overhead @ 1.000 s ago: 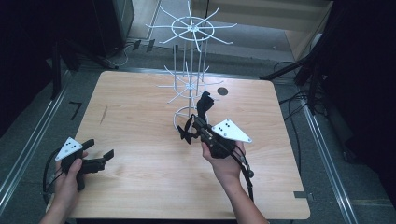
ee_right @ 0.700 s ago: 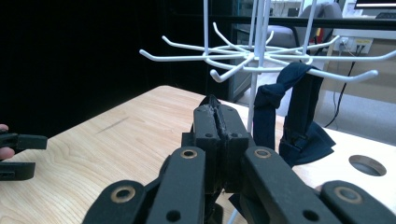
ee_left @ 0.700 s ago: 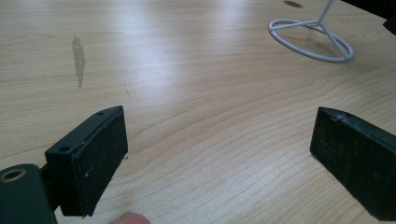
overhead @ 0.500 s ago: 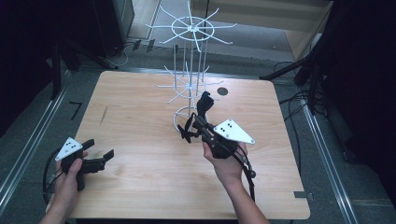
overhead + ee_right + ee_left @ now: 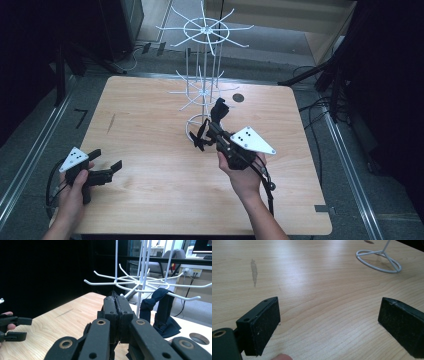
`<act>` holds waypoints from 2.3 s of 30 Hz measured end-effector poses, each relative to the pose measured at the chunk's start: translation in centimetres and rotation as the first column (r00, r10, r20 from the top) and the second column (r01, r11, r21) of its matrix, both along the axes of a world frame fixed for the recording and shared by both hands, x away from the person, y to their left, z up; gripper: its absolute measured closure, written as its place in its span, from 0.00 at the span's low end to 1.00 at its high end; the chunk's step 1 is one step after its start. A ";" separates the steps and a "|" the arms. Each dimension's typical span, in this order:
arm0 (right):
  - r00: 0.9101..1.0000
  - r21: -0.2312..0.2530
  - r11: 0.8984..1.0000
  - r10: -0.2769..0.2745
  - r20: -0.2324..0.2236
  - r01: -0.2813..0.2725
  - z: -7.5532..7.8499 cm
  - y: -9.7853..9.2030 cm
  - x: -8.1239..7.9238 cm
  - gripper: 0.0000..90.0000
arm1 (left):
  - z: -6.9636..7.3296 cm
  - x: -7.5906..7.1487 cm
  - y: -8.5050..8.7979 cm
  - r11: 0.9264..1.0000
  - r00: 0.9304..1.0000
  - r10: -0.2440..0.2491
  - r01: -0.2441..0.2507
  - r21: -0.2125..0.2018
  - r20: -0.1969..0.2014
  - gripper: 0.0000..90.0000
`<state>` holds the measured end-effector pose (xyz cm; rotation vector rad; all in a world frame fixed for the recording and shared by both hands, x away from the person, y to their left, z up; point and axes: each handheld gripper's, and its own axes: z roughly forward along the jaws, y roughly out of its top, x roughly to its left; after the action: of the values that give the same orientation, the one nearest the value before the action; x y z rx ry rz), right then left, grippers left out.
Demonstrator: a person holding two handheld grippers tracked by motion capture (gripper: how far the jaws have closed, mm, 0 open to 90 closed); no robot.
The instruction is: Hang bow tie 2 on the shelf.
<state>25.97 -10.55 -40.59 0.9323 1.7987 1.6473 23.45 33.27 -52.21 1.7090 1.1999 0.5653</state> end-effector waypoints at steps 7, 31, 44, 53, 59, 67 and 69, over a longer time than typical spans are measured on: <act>1.000 0.015 1.000 -0.007 0.008 0.007 0.4 -0.3 0.1 1.00 | 0.0 0.0 0.0 1.000 1.000 -0.001 0.001 0.001 0.000 0.05; 0.999 0.027 0.999 -0.024 -0.028 0.024 -0.3 -0.4 1.8 1.00 | 0.0 0.0 0.0 1.000 1.000 0.001 -0.001 0.002 0.000 0.05; 0.999 0.025 0.999 -0.035 -0.038 0.036 -1.0 -0.1 2.7 1.00 | 0.0 0.0 0.0 1.000 1.000 0.002 -0.002 -0.003 -0.004 0.05; 0.999 0.020 0.999 -0.042 -0.031 0.043 -1.5 0.4 3.4 0.99 | 0.0 0.0 0.0 1.000 1.000 0.004 -0.004 -0.003 -0.005 0.05; 0.998 0.027 0.998 -0.048 -0.036 0.049 -1.8 0.9 4.1 0.99 | 0.0 0.0 0.0 1.000 1.000 0.002 -0.002 -0.003 -0.006 0.05; 0.997 0.031 0.998 -0.057 -0.046 0.058 -2.2 1.1 4.8 0.99 | 0.0 0.1 0.0 1.000 1.000 0.002 -0.002 -0.003 -0.006 0.05; 0.997 0.030 0.998 -0.060 -0.051 0.062 -2.4 1.3 4.9 0.99 | 0.0 0.1 0.0 1.000 1.000 0.002 -0.002 -0.003 -0.006 0.05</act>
<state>30.90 -9.27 -42.97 1.0407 1.7630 1.6326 23.51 33.29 -52.22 1.7084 1.2061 0.5595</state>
